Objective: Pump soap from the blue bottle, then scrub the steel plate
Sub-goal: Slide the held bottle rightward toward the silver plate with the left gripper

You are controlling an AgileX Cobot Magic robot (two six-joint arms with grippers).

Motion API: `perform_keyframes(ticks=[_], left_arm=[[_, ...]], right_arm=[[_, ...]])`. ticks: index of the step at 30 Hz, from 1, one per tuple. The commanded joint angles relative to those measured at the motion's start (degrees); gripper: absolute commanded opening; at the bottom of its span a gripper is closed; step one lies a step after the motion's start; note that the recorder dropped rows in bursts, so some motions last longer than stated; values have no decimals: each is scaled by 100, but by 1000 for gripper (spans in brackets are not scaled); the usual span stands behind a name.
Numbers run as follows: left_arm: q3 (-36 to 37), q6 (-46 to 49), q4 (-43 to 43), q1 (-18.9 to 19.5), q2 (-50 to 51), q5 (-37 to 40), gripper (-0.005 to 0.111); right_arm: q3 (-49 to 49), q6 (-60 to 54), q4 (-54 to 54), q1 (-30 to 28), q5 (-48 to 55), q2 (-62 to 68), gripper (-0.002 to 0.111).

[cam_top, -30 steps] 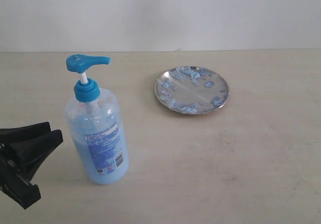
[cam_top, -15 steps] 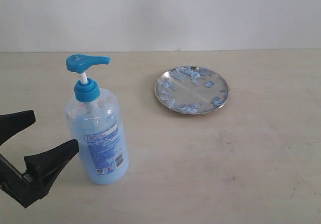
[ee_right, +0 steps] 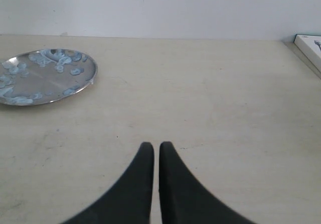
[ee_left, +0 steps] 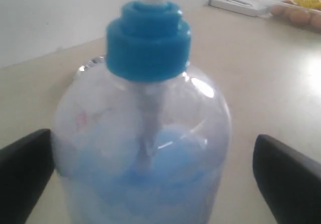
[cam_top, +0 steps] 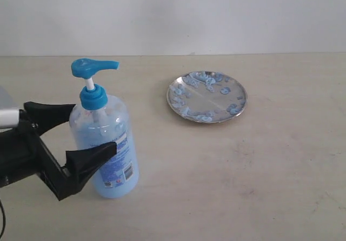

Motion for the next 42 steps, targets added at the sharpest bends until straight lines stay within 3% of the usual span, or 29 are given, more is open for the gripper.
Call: perform_keyframes(ticks=[1, 11, 15, 18, 20, 22, 23, 33, 42], left_arm=[[-290, -3, 538, -23, 709, -232, 109], [-1114, 286, 154, -23, 2082, -284, 109], [-1354, 213, 94, -23, 2362, -496, 100], [-1411, 10, -24, -23, 2387, -512, 74], [-1411, -41, -37, -23, 2387, -512, 47], [-1411, -41, -37, -23, 2387, -512, 11], [-1411, 15, -13, -23, 2387, -512, 5], [-1534, 363, -338, -23, 2387, -493, 4], [-2290, 363, -338, -23, 2387, -111, 4]], right_arm=[[-1, -17, -35, -39, -51, -27, 1], [-1, -17, -35, -39, -51, -27, 1], [-1, -17, -35, -39, -51, -27, 1], [-1, -17, -35, -39, -51, -27, 1], [-1, -17, -35, -39, -51, -27, 1], [-1, -17, -35, -39, -51, -27, 1], [-1, -17, -35, -39, -51, -27, 1], [-1, -48, -35, -39, -51, -27, 1], [-1, -1073, -1446, -39, -68, -27, 1]])
